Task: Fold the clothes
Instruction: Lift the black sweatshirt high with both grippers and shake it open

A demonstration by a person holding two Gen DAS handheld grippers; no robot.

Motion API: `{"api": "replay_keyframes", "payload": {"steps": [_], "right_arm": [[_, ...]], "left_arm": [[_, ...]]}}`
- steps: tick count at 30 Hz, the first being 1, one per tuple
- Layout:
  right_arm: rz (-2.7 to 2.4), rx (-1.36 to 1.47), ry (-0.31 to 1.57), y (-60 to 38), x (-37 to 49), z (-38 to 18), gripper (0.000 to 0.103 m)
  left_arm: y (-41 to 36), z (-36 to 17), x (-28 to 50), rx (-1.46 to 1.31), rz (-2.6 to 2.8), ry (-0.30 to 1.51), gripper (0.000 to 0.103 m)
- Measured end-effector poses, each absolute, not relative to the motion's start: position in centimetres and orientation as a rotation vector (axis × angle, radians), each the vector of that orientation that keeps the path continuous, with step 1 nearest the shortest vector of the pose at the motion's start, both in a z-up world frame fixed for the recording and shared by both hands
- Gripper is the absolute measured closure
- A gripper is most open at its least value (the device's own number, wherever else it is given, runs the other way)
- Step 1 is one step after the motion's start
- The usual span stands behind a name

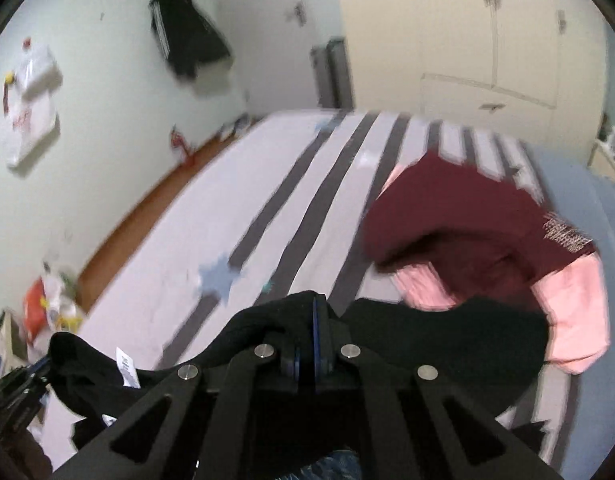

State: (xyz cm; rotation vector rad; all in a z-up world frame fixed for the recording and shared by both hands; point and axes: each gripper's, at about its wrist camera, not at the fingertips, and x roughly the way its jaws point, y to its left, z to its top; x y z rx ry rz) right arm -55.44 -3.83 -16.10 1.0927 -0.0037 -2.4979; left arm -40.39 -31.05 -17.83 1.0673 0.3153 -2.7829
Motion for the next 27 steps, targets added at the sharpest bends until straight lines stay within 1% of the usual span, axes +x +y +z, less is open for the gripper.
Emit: {"api": "replay_keyframes", "payload": {"steps": [4, 9, 12, 15, 18, 19, 20, 22, 23, 25, 27], "right_arm": [[-2.614, 0.997, -0.043, 1.6, -57.3, -8.1, 0.1], [-2.761, 0.84, -0.107, 8.8, -59.2, 4.8, 0.1], [-2.839, 0.678, -0.128, 12.3, -58.8, 14.5, 0.1], [-2.897, 0.505, -0.132, 15.1, -57.3, 23.9, 0.1], [-2.935, 0.323, -0.092, 17.5, -53.9, 31.7, 0.1], [-2.943, 0.277, -0.061, 18.1, -52.4, 33.6, 0.1], [-2.945, 0.246, -0.024, 18.6, -50.7, 34.3, 0.1], [-2.946, 0.196, 0.055, 19.4, -47.0, 34.9, 0.099], [-2.945, 0.188, 0.09, 19.9, -45.2, 34.5, 0.099], [-2.929, 0.236, 0.15, 20.3, -41.4, 31.3, 0.099], [-2.92, 0.338, 0.201, 20.6, -37.6, 25.8, 0.099]], "left_arm": [[-26.8, -10.5, -45.3, 0.976, -2.904, 0.263, 0.098], [-21.1, 2.9, -51.9, 0.781, -3.028, 0.213, 0.098], [-18.0, 12.4, -54.1, 0.635, -3.097, 0.175, 0.098], [-15.6, 21.9, -53.7, 0.449, -3.171, 0.11, 0.098], [-13.7, 28.5, -50.8, 0.272, -3.234, 0.005, 0.098], [-13.4, 29.5, -49.7, 0.245, -3.251, -0.02, 0.098], [-13.2, 30.0, -48.4, 0.223, -3.269, -0.041, 0.098], [-13.2, 29.5, -45.3, 0.208, -3.315, -0.067, 0.098], [-13.2, 28.3, -43.8, 0.227, -3.329, -0.085, 0.098], [-12.8, 23.9, -40.0, 0.316, -3.344, -0.144, 0.098], [-12.9, 17.4, -36.0, 0.511, -3.355, -0.113, 0.098]]}}
